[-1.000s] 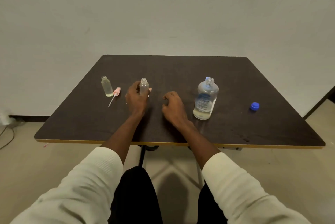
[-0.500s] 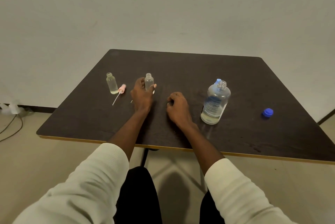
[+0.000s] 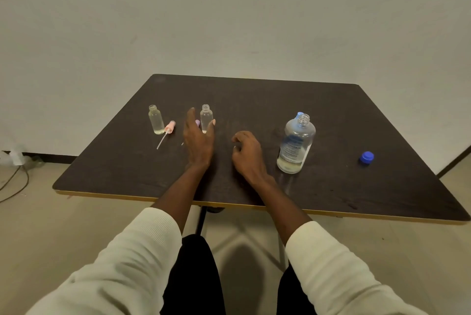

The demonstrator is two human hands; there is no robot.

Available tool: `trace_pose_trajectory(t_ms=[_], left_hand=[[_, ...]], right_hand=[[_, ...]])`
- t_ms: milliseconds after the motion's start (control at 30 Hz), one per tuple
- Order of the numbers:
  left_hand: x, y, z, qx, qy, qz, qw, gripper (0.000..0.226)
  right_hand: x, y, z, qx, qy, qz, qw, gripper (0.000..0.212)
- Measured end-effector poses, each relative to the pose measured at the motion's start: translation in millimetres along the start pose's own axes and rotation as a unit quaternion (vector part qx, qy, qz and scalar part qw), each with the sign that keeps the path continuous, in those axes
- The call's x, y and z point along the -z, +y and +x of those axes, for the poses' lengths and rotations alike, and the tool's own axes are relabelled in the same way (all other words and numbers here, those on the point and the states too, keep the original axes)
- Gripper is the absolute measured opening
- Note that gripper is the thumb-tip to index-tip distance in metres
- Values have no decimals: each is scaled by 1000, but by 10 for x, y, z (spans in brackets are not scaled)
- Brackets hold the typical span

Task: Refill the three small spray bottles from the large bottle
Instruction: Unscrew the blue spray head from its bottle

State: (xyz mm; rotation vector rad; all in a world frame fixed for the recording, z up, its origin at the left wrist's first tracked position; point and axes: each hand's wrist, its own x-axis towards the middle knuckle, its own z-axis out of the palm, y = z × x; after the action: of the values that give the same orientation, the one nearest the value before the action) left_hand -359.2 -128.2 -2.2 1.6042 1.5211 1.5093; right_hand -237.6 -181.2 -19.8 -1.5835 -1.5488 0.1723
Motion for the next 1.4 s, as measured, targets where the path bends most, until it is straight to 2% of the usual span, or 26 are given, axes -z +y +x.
trace_pose_trajectory(t_ms=[67,167,267,333,400,500,567,633,700,800,867,1000,1133,1233,1400], left_hand=[[16,48,-105,-79,20,8,997,44],[-10,101,-279,-137,-22,5,990,32],[-128,179,-407,-94,-92,-78,988,20],[-261,249,-466,-65,-121,-121,983,15],[-415,321,-504,-36,-147,-143,978,13],[-628,423,-534,24,-187,-189,964,19],[-765,465,-531,61,-208,-227,949,24],[-868,501,-514,84,-226,-244,939,26],[-958,531,-489,99,-257,-260,925,27],[-1075,530,-430,117,-311,-286,899,39],[-1136,513,-380,121,-344,-298,882,45],[-1207,567,-331,113,-397,-294,862,43],[-1261,651,-348,104,-387,-268,876,33],[-1291,688,-333,86,-391,-255,880,35],[-1306,802,-244,60,-410,-265,870,45]], right_hand=[[94,-94,-111,46,23,14,999,26],[275,-218,-339,104,77,60,990,25],[559,-323,-501,145,161,91,972,19],[836,-383,-534,161,244,108,950,18],[1144,-359,-478,136,329,127,926,18],[1543,-94,-274,-7,379,189,906,21],[1688,208,-135,-110,344,193,912,25],[1692,526,-18,-191,242,182,934,24],[1616,806,63,-249,126,198,940,20],[1502,975,96,-261,-7,205,943,26],[1477,930,91,-236,-53,207,948,32],[1447,860,88,-198,-79,202,956,35],[1414,879,102,-181,-66,207,959,32],[1390,902,104,-173,-45,214,960,33],[1360,880,122,-174,-25,210,962,16]])
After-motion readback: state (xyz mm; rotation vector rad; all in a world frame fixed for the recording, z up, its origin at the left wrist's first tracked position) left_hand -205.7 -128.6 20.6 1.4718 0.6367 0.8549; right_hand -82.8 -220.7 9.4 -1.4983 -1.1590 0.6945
